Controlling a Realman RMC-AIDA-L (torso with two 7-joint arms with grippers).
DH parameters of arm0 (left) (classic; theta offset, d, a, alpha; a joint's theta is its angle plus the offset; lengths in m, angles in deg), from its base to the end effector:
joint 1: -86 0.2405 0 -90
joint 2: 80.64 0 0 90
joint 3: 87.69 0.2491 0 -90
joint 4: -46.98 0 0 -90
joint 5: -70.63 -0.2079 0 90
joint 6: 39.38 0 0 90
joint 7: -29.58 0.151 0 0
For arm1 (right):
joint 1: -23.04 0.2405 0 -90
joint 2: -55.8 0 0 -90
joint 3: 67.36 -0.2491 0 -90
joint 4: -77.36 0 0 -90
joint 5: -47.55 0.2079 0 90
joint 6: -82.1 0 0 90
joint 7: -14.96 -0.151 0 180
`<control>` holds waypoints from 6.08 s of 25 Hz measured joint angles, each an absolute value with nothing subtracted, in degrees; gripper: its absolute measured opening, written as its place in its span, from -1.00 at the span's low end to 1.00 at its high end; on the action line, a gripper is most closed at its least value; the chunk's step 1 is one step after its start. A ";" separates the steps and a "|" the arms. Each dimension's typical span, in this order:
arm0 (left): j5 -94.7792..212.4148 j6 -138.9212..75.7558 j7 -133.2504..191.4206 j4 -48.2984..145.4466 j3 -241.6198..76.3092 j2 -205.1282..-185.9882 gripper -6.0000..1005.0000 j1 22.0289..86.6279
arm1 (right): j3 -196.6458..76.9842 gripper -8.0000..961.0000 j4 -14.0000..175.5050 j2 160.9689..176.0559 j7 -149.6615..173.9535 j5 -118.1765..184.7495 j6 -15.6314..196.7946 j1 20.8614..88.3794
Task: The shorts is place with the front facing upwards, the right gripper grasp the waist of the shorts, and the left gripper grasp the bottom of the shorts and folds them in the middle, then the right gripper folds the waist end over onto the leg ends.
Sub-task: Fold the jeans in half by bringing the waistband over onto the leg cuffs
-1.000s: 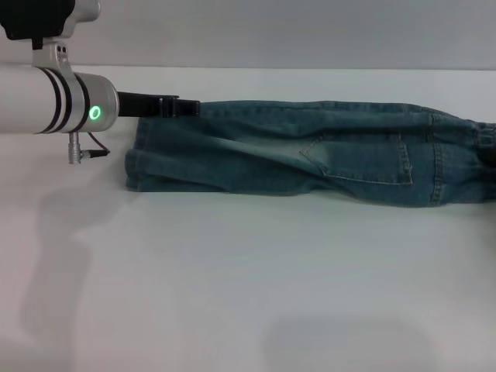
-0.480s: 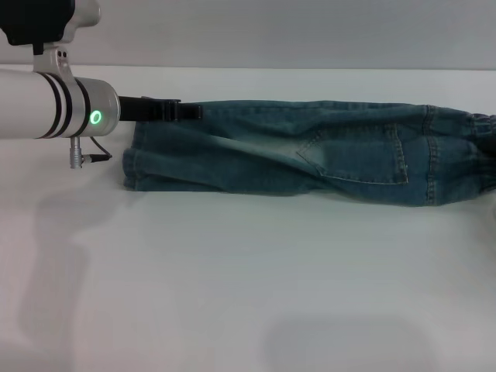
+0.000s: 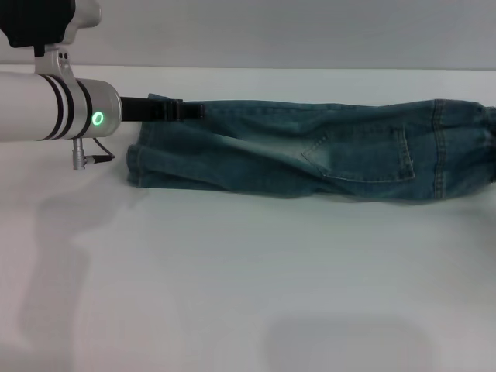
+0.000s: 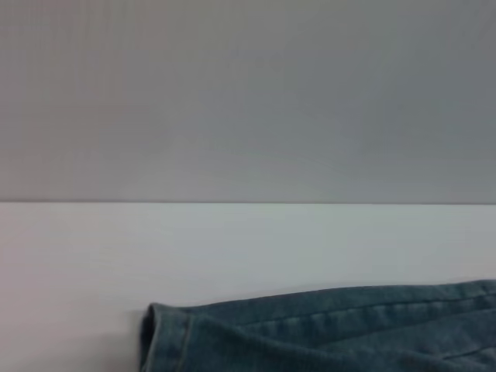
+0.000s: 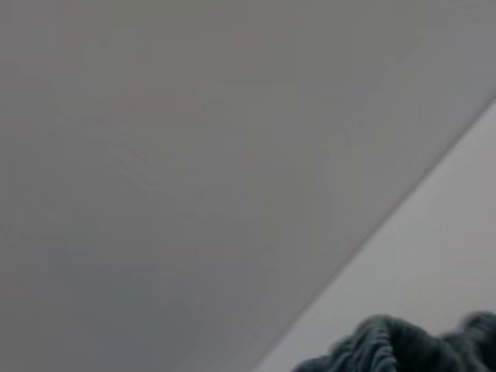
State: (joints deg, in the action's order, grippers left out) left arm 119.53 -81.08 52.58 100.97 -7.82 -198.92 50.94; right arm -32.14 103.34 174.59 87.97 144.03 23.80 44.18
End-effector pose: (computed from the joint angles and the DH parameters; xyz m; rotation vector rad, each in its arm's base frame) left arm -0.2077 0.4273 -0.0236 -2.0981 -1.2588 -0.2676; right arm 0.3609 0.3372 0.0341 -1.4677 1.6248 1.1197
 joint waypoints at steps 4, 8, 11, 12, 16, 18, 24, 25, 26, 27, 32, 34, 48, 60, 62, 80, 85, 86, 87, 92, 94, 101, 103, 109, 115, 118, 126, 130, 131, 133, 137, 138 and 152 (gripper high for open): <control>122.40 -78.98 54.22 100.95 -5.94 -199.03 0.66 51.84 | -31.79 -0.87 106.18 174.68 86.61 144.32 20.68 44.00; 127.70 -76.06 58.00 100.91 -3.64 -199.03 0.66 53.39 | -31.17 -0.87 107.93 174.78 86.51 146.63 17.28 45.17; 130.68 -73.76 60.17 100.88 -1.97 -199.03 0.66 54.51 | -30.00 -0.87 109.36 174.80 85.66 149.07 14.70 46.22; 131.37 -73.19 60.51 100.88 -1.53 -199.03 0.66 54.74 | -28.48 -0.87 110.85 174.81 84.63 150.59 13.84 46.89; 134.11 -71.07 61.13 100.75 0.65 -199.03 0.66 55.81 | -25.82 -0.87 112.54 174.78 83.58 152.80 13.64 48.07; 134.65 -70.18 61.16 100.72 1.64 -199.07 0.66 56.12 | -24.78 -0.87 113.25 174.68 82.91 153.61 13.62 49.39; 137.86 -67.23 61.19 100.30 6.27 -199.10 0.66 56.50 | -22.13 -0.87 114.14 174.40 80.76 153.34 14.17 54.20; 138.24 -66.91 61.19 100.19 6.80 -199.10 0.66 56.53 | -21.53 -0.87 114.16 174.34 80.41 153.15 14.36 54.94; 138.59 -66.65 61.20 100.11 7.27 -199.11 0.66 56.55 | -20.95 -0.88 114.19 174.29 80.19 153.01 14.50 55.59; 139.38 -66.01 61.21 99.96 8.32 -199.15 0.66 56.63 | -19.85 -0.88 114.24 174.25 79.86 152.75 14.95 56.66; 140.66 -64.80 61.22 99.89 9.95 -199.09 0.66 56.96 | -18.24 -0.88 114.26 174.20 78.51 151.32 16.33 58.47; 141.16 -64.37 61.22 99.89 10.43 -199.09 0.66 57.02 | -17.30 -0.88 114.16 174.19 78.24 151.01 16.84 59.44; 143.33 -62.78 61.23 99.89 12.96 -199.21 0.65 57.46 | -11.07 -0.88 113.04 174.08 75.05 144.75 21.30 67.69; 144.20 -62.85 61.73 100.76 13.72 -198.96 0.65 58.85 | -7.97 -0.88 110.78 174.07 75.04 143.94 24.96 70.28; 143.98 -62.67 61.73 101.51 13.37 -198.91 0.65 59.80 | -7.33 -0.88 110.56 174.07 75.08 143.63 25.72 70.80; 143.22 -58.78 68.21 109.10 4.09 -198.59 0.65 70.81 | -6.04 -0.77 105.30 174.27 76.84 142.33 28.97 73.94; 143.22 -57.60 68.77 109.76 3.95 -198.59 0.65 71.55 | -4.10 -0.74 104.77 174.24 76.79 141.98 32.55 76.33; 143.22 -57.58 68.96 109.76 3.95 -198.59 0.65 71.51 | -4.06 -0.73 104.19 174.09 76.61 141.59 33.24 77.33; 143.22 -57.57 69.12 109.67 3.94 -198.59 0.65 71.38 | -4.05 -0.72 103.59 173.92 76.43 141.27 33.82 78.39; 143.22 -56.44 69.19 109.01 4.24 -198.64 0.65 70.92 | -3.64 -0.69 102.11 173.73 75.26 137.66 36.91 82.84; 143.22 -55.68 69.20 108.98 4.37 -198.66 0.65 70.93 | -3.48 -0.68 101.24 173.86 73.88 134.67 37.59 84.86; 143.19 -53.19 69.22 108.54 4.40 -198.65 0.66 69.99 | -3.37 -0.31 99.26 174.11 71.91 130.42 39.43 88.19; 142.98 -53.08 69.22 108.20 4.23 -198.63 0.66 69.37 | -3.37 -0.08 99.62 174.11 71.80 130.20 39.73 87.70; 142.62 -53.13 71.29 108.54 4.04 -198.52 0.65 68.61 | -3.19 0.25 108.13 174.84 72.12 128.16 40.29 78.76; 142.60 -55.38 74.66 111.43 4.17 -198.47 0.63 68.78 | -2.81 0.26 117.16 175.03 72.09 129.24 41.18 66.26; 142.59 -58.54 77.85 114.43 4.01 -198.42 0.63 69.21 | -0.78 0.26 121.76 175.21 72.43 131.77 41.53 59.54; 142.90 -71.10 87.81 119.34 3.92 -198.55 0.62 67.82 | 1.86 0.26 127.64 175.26 74.87 138.03 44.29 45.91; 142.76 -71.92 89.47 119.48 4.74 -198.63 0.61 66.88 | 1.62 0.26 128.29 175.22 75.72 139.77 44.38 40.81; 143.01 -72.20 90.37 119.46 6.19 -198.69 0.61 65.26 | 1.44 0.26 128.41 175.22 75.81 139.87 44.39 39.67; 142.94 -72.10 90.45 119.16 6.79 -198.75 0.60 64.46 | 0.86 0.26 128.51 175.21 75.96 140.00 44.44 37.44; 142.79 -70.92 91.13 116.29 8.61 -198.95 0.60 61.57 | -0.67 0.26 129.28 175.29 76.17 140.21 44.43 34.15; 142.92 -70.68 91.25 115.29 8.86 -198.97 0.59 60.76 | -0.91 0.26 129.56 175.33 76.22 140.28 44.39 33.61; 142.70 -64.43 91.40 107.60 9.21 -198.94 0.57 54.89 | -0.38 0.26 129.42 175.41 76.95 144.05 43.42 33.13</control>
